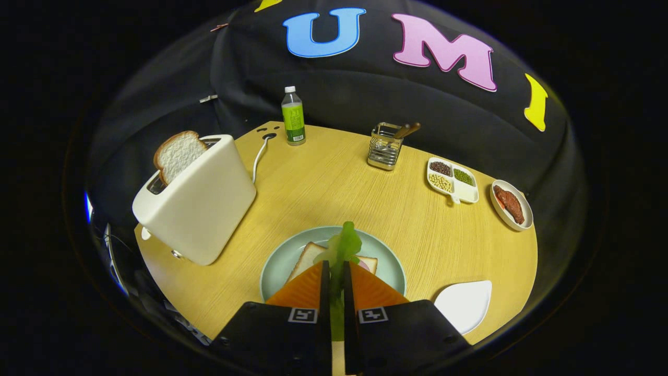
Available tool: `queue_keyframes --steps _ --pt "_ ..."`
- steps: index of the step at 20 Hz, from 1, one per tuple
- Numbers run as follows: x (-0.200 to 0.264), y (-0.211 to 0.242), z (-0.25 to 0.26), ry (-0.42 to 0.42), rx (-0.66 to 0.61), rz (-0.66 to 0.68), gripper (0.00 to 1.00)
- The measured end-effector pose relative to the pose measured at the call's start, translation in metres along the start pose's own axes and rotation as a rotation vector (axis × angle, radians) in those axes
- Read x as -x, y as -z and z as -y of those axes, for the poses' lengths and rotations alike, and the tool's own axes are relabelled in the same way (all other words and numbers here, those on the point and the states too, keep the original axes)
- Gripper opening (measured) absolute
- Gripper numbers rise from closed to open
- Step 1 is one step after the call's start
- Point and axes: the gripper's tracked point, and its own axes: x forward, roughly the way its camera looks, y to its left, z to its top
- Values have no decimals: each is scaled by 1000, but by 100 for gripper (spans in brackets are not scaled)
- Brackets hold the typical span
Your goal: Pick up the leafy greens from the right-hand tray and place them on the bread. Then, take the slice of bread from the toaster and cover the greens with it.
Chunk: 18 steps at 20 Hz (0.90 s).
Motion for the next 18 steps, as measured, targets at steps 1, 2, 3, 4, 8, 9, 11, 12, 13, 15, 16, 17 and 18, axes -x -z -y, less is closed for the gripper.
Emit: queue_keyframes --steps 1,2,3,4,8,9,11,12,13,15,16,17,18 --pt "-3 2 -1 2 -4 -3 15" --pt "-6 3 -1 8 -5 -7 18" --pt "-8 4 -1 16 -6 -10 20" --pt "-8 5 -1 22 -7 -13 27" --pt "-14 12 -1 43 7 -25 45" --pt "-15 16 -1 49 14 -34 58" --pt "-13 15 -2 53 15 -30 64" --pt "-11 12 -4 50 12 -19 72" --pt "-9 9 -7 45 6 -7 80" --pt "-3 1 -9 46 -7 13 98" --pt "0 -5 -10 47 -15 27 100" --pt "4 -13 -13 43 -25 43 100" --pt "9 -22 -17 36 -34 63 99"
